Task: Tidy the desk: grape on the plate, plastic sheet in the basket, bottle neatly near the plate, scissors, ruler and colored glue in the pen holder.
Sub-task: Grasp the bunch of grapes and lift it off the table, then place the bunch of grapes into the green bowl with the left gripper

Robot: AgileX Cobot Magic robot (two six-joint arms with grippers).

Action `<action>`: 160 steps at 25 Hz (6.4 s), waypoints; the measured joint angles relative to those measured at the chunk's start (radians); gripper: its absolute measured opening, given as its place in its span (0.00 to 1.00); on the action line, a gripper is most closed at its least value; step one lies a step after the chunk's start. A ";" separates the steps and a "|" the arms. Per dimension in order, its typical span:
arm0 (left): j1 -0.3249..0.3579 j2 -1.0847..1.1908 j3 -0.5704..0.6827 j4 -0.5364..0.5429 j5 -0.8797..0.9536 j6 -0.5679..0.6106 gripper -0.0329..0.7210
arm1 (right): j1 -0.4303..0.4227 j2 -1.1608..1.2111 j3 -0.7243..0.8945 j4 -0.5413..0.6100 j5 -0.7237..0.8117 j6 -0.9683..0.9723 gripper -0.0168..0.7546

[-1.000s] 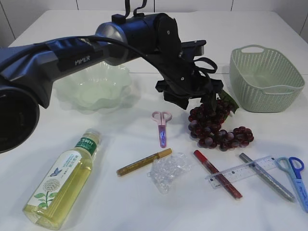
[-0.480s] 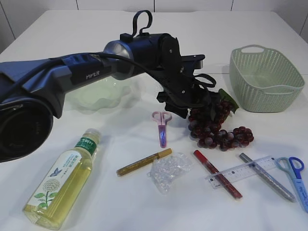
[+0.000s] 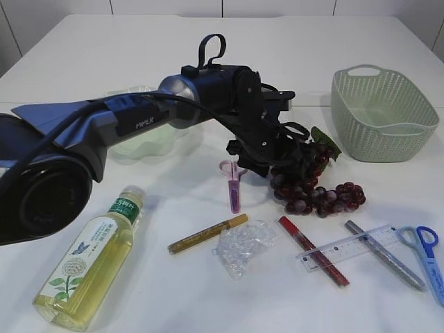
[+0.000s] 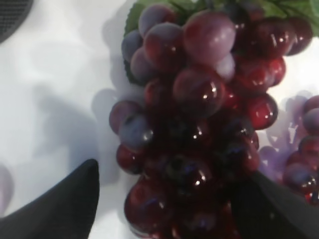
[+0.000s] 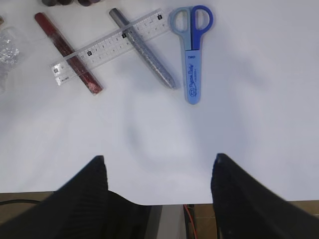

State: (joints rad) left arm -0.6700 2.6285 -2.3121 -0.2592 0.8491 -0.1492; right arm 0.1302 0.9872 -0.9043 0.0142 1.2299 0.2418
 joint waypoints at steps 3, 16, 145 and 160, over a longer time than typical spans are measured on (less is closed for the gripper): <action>0.000 0.000 -0.002 0.031 -0.002 -0.001 0.78 | 0.000 0.000 0.000 0.000 0.000 0.000 0.68; -0.001 0.000 -0.003 0.080 0.001 0.027 0.35 | 0.000 0.000 0.000 -0.005 0.000 0.000 0.68; 0.424 -0.185 -0.216 0.356 0.280 -0.052 0.26 | 0.000 0.001 0.000 -0.044 0.007 -0.002 0.68; 0.483 -0.155 -0.216 0.356 0.299 -0.052 0.26 | 0.000 0.001 0.000 -0.044 0.009 -0.002 0.68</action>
State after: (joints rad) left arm -0.1874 2.4737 -2.5281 0.0964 1.1486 -0.2014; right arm 0.1302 0.9878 -0.9043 -0.0296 1.2389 0.2399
